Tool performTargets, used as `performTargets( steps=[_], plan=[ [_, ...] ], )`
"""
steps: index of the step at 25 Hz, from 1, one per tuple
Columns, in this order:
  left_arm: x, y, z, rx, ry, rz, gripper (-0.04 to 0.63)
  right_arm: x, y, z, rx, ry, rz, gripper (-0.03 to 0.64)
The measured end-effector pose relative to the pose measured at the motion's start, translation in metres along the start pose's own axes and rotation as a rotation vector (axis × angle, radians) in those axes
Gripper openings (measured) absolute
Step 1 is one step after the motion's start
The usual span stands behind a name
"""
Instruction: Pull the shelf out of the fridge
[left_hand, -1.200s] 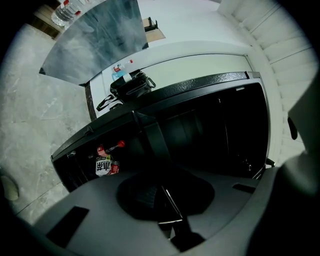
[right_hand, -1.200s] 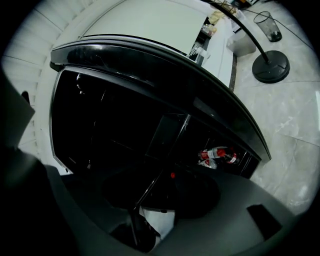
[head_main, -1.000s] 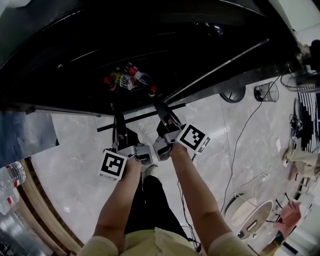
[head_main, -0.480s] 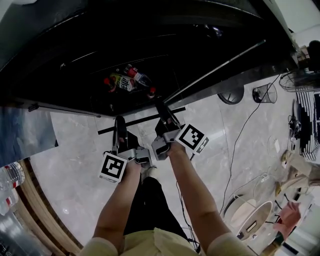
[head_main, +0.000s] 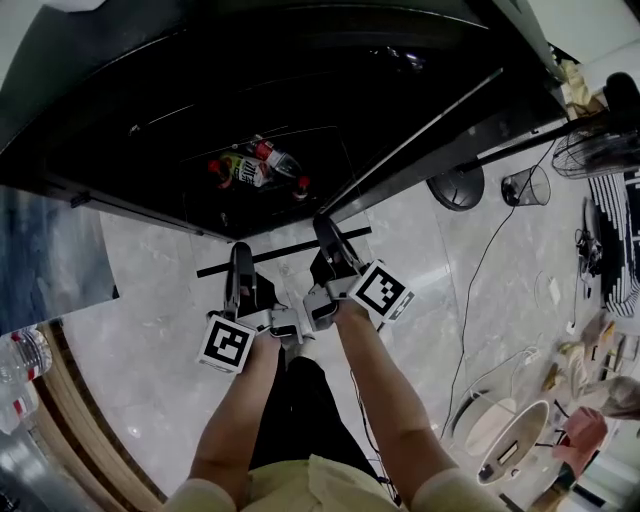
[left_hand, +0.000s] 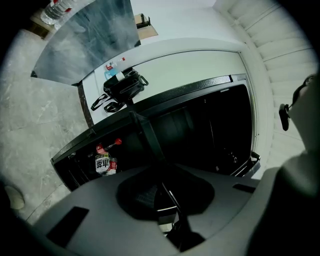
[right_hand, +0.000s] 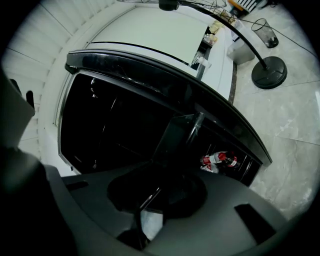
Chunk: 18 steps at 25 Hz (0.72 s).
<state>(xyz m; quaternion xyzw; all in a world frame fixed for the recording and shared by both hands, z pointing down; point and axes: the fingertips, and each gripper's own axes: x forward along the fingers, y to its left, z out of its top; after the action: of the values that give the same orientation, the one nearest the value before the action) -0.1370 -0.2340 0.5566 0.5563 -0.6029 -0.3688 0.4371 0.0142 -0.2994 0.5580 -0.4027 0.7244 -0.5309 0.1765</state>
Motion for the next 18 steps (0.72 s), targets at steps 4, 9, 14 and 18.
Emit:
performTargets(
  steps=[4,9,14,18],
  plan=[
    [-0.011,-0.007,0.001,0.009,0.008,-0.01,0.058,-0.013,0.007,-0.003,-0.012,-0.011,0.018,0.072],
    [-0.024,-0.017,0.001,0.015,0.021,-0.014,0.058,-0.027,0.014,-0.007,-0.005,-0.026,0.018,0.077],
    [-0.037,-0.03,0.006,0.053,0.03,-0.047,0.06,-0.042,0.029,-0.009,-0.017,-0.041,0.031,0.079],
    [-0.052,-0.041,0.006,0.04,0.041,-0.062,0.066,-0.057,0.044,-0.009,-0.036,-0.055,0.039,0.078]
  ],
)
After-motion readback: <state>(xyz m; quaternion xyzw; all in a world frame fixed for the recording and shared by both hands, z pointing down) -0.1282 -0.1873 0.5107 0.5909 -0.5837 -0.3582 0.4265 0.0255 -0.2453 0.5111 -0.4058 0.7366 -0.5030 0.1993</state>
